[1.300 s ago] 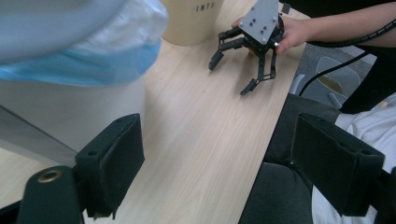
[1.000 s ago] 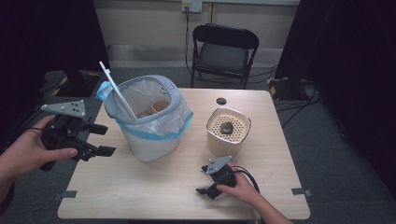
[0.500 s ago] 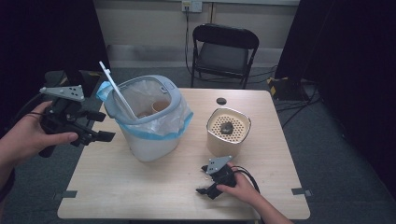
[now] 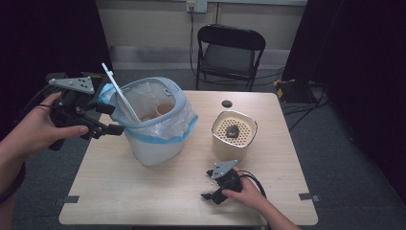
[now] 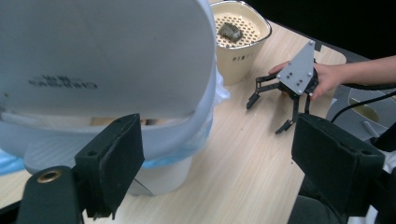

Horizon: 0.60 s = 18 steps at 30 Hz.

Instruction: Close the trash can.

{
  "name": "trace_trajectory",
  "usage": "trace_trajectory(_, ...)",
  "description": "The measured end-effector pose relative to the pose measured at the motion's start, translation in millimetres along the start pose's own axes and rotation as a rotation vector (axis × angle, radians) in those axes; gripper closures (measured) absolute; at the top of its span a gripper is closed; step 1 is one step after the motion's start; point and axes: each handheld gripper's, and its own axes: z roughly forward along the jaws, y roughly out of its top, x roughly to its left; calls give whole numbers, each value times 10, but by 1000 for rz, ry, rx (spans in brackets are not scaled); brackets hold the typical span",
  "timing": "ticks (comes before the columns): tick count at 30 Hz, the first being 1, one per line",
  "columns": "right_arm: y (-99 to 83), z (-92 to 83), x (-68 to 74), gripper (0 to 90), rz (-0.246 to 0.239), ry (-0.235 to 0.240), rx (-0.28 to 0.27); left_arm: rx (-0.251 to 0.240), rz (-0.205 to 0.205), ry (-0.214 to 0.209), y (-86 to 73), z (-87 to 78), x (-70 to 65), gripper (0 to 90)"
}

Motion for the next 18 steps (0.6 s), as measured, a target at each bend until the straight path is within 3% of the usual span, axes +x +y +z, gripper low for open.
trace_trajectory(18,0,-1,-1,130,-1,1,0,11,12,3,151,160,20,159)
